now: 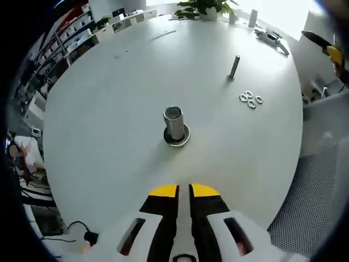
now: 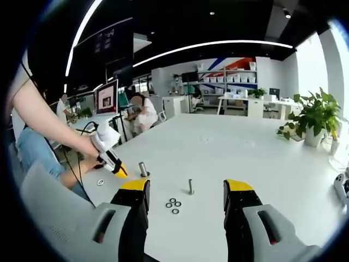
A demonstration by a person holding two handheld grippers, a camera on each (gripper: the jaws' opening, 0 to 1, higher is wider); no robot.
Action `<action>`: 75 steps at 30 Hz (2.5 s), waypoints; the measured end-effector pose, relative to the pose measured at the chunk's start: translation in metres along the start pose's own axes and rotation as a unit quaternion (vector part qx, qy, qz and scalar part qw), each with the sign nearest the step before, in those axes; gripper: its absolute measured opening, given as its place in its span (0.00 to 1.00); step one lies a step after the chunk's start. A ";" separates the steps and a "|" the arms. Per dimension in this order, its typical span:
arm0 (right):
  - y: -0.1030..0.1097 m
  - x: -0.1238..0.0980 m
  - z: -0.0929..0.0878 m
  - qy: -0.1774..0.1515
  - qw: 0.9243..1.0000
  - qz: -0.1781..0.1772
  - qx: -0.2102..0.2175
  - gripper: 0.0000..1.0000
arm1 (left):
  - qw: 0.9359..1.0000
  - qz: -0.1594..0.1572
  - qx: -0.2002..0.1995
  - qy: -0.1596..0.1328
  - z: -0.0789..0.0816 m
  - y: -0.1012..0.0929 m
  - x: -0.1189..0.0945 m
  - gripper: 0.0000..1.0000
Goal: Place the washer onto the threaded stud by aligning its center hole with the stud, sliding it down to the base, and recovering from edge contact or off-axis alignment until the washer reaches the visible bottom stop.
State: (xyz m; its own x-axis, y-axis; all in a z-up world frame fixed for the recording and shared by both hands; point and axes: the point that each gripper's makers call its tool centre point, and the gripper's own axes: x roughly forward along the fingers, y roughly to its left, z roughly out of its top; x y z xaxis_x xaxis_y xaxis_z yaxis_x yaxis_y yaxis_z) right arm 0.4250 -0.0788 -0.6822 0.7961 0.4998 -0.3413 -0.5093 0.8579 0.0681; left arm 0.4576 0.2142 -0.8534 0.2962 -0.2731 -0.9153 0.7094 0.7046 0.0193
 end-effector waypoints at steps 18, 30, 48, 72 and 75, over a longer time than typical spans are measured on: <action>0.004 0.002 -0.006 0.013 1.000 0.009 -0.011 0.57 | 0.998 0.023 -0.057 -0.029 -0.028 0.000 -0.029 0.16; 0.005 0.002 -0.006 0.012 1.000 0.010 -0.013 0.57 | 0.998 0.028 -0.060 -0.002 -0.058 0.004 -0.037 0.20; 0.006 0.002 -0.006 0.013 1.000 0.010 -0.015 0.57 | 0.995 0.024 -0.087 0.047 -0.111 0.004 -0.036 0.23; 0.004 0.002 -0.007 0.015 1.000 0.008 -0.012 0.57 | 0.992 0.009 -0.101 0.073 -0.125 -0.004 -0.032 0.26; 0.004 0.002 -0.006 0.014 1.000 0.008 -0.011 0.57 | 0.994 0.012 -0.085 0.074 -0.127 -0.004 -0.033 0.26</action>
State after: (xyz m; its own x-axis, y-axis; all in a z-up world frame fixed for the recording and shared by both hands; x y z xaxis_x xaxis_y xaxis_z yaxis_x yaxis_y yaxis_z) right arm 0.4225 -0.0754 -0.6886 0.7790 0.5088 -0.3664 -0.5286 0.8473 0.0527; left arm 0.3639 0.3033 -0.8747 0.2056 -0.1638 -0.9648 0.5808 0.8139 -0.0144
